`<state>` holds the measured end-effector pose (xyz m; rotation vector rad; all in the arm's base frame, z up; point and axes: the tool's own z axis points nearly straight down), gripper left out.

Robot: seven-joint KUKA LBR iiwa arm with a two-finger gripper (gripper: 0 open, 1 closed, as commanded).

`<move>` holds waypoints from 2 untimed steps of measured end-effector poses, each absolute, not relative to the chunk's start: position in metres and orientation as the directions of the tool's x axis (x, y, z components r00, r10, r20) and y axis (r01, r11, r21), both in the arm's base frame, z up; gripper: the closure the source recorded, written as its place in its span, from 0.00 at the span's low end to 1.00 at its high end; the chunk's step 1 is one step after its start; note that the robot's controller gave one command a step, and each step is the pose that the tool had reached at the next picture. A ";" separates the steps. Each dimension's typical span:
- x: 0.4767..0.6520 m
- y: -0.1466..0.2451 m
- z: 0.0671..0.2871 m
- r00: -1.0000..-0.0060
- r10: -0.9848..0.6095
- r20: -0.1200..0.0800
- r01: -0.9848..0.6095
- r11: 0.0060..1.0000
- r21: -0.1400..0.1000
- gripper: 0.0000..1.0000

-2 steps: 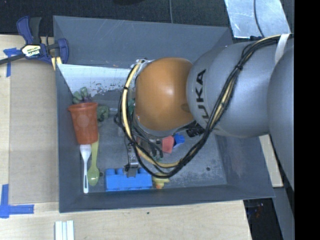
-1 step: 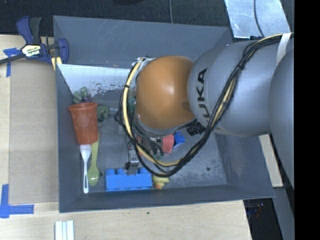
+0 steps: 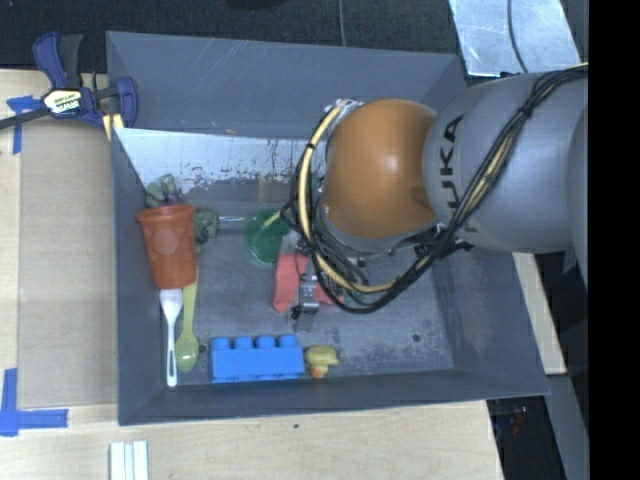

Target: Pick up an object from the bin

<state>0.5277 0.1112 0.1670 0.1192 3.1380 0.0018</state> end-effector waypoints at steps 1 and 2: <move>0.534 0.065 0.166 -0.995 0.098 -0.001 0.098 0.995 -0.001 0.00; 0.541 0.053 0.139 -0.999 0.050 -0.001 0.050 0.999 0.000 0.00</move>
Offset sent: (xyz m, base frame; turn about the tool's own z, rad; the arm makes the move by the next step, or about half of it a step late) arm 0.0132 -0.0580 -0.0278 -0.0257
